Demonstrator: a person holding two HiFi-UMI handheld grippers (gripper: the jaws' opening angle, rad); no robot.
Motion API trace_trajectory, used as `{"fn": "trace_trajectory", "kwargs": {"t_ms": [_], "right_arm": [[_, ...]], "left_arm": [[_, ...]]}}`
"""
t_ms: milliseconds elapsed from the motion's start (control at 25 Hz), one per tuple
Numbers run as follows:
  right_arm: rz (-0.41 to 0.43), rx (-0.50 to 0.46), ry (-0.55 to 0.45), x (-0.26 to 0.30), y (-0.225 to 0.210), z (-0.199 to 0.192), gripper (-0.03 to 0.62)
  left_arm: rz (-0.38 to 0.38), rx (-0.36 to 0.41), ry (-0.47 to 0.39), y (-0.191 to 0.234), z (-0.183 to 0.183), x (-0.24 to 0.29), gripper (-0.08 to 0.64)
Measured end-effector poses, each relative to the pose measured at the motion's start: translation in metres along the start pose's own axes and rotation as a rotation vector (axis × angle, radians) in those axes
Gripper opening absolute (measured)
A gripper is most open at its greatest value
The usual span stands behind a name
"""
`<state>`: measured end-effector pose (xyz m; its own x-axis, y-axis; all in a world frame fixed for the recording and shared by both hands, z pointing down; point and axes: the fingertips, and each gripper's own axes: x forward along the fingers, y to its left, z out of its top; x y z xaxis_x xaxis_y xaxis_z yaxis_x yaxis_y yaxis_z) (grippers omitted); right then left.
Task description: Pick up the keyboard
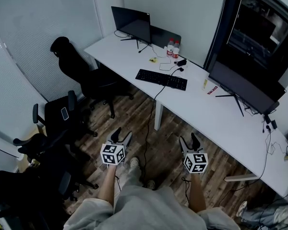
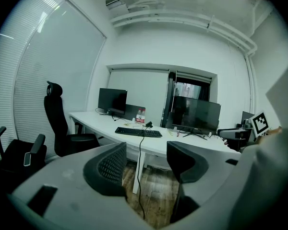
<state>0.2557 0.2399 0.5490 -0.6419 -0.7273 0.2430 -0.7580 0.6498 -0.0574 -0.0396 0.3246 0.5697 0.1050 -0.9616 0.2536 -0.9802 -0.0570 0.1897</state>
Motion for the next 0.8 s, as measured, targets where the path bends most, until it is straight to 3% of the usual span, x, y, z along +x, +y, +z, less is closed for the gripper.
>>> {"fn": "trace_trajectory", "kwargs": {"t_ms": [800], "right_arm": [[-0.020, -0.018, 0.016, 0.122, -0.037, 0.029, 0.245]], "left_arm": [[-0.013, -0.020, -0.006, 0.065, 0.031, 0.117, 0.259]]}}
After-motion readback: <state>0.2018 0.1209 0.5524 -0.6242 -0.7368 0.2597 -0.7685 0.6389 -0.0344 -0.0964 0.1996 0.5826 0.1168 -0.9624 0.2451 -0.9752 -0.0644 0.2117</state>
